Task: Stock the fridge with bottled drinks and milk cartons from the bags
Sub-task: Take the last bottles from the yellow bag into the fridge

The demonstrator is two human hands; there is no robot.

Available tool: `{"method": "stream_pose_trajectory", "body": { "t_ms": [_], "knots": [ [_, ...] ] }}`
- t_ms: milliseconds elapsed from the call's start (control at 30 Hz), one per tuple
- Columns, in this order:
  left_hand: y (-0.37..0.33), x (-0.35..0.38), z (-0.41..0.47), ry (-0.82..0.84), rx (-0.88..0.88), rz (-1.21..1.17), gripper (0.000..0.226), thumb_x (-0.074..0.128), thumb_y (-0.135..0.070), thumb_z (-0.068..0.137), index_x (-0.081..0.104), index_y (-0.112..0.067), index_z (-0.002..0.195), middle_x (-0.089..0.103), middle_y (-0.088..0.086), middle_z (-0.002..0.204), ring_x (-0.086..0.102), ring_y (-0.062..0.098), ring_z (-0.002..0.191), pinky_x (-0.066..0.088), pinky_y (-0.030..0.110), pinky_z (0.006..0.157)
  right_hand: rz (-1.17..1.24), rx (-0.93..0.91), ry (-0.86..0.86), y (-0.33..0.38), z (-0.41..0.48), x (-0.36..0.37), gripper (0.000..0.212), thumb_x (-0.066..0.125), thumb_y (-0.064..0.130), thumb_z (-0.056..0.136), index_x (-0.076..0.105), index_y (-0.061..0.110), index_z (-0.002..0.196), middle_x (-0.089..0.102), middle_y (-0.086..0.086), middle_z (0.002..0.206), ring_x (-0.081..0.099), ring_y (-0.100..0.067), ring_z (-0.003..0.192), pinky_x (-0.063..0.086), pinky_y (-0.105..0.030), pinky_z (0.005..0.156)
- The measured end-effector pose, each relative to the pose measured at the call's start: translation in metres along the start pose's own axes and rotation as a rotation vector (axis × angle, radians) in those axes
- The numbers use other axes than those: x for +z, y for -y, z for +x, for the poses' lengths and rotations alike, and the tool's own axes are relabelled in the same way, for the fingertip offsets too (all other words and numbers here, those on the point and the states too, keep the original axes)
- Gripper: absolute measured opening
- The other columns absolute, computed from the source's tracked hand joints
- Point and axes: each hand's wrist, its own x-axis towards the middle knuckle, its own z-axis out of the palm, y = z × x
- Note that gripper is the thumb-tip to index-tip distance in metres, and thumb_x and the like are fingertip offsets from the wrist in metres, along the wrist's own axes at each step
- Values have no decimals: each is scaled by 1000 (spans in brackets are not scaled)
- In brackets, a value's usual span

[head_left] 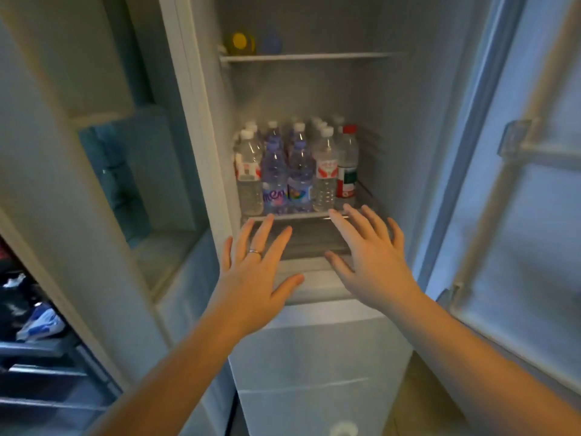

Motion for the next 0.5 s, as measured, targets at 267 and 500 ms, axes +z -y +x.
{"method": "stream_pose_trajectory", "body": {
  "t_ms": [267, 500],
  "knots": [
    [-83, 58, -105, 84, -67, -178, 77, 15, -78, 86, 4, -43, 154, -7, -10, 165, -12, 20, 151, -4, 49, 119, 101, 75, 150, -35, -142, 25, 61, 39, 54, 96, 26, 31, 151, 27, 5, 157, 15, -21, 147, 10, -49, 118],
    [-192, 112, -203, 317, -254, -208, 80, 8, -78, 83, 2, -41, 155, -11, -8, 165, -14, 22, 151, 0, 51, 121, 168, 111, 338, -88, -272, 25, 62, 42, 53, 92, 32, 30, 148, 32, 3, 155, 22, -23, 145, 13, -49, 116]
  ]
}}
